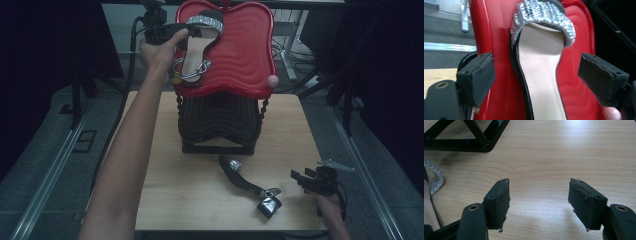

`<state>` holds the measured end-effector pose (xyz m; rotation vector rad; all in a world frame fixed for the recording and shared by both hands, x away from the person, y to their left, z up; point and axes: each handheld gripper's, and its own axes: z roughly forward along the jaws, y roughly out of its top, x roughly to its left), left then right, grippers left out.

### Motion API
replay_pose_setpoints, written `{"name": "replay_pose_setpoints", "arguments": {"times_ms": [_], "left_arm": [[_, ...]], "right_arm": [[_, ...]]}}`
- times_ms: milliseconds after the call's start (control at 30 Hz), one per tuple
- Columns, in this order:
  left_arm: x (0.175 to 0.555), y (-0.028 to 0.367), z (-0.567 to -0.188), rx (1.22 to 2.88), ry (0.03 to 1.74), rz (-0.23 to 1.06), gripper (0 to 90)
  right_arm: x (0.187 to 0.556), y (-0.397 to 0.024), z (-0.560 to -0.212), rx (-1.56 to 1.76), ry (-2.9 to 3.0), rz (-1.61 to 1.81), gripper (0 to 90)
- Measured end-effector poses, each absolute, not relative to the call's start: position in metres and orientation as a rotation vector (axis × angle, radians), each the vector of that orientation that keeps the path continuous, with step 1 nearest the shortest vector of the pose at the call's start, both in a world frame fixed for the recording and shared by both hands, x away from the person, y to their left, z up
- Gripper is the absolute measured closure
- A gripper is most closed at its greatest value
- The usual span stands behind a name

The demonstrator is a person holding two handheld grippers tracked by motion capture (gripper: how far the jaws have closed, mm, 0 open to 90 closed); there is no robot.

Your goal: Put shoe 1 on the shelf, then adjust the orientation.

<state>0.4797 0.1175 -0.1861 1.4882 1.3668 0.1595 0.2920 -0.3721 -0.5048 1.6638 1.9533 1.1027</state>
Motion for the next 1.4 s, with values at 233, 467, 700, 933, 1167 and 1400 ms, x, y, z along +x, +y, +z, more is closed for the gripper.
{"name": "replay_pose_setpoints", "arguments": {"times_ms": [233, 467, 700, 933, 1167, 1400], "left_arm": [[0.461, 0.133, -0.189, 1.518, 1.306, 0.15, 21.2], [0.438, 0.156, -0.194, 1.552, 1.234, 0.135, 27.2], [0.423, 0.173, -0.201, 1.574, 1.2, 0.134, 32.7], [0.416, 0.182, -0.206, 1.582, 1.207, 0.144, 33.4], [0.413, 0.184, -0.208, 1.584, 1.209, 0.152, 33.3], [0.405, 0.184, -0.21, 1.59, 1.204, 0.15, 33.2]], "right_arm": [[0.29, -0.37, -0.504, 1.649, 1.957, 1.118, 33.3], [0.289, -0.363, -0.5, 1.58, 2.006, 1.145, 34.3], [0.288, -0.354, -0.494, 1.526, 2.066, 1.165, 40.4], [0.289, -0.343, -0.478, 1.454, 2.151, 1.249, 62.7], [0.29, -0.325, -0.463, 1.342, 2.253, 1.216, 74.4], [0.291, -0.288, -0.457, 1.188, 2.425, 1.11, 86.2]]}}
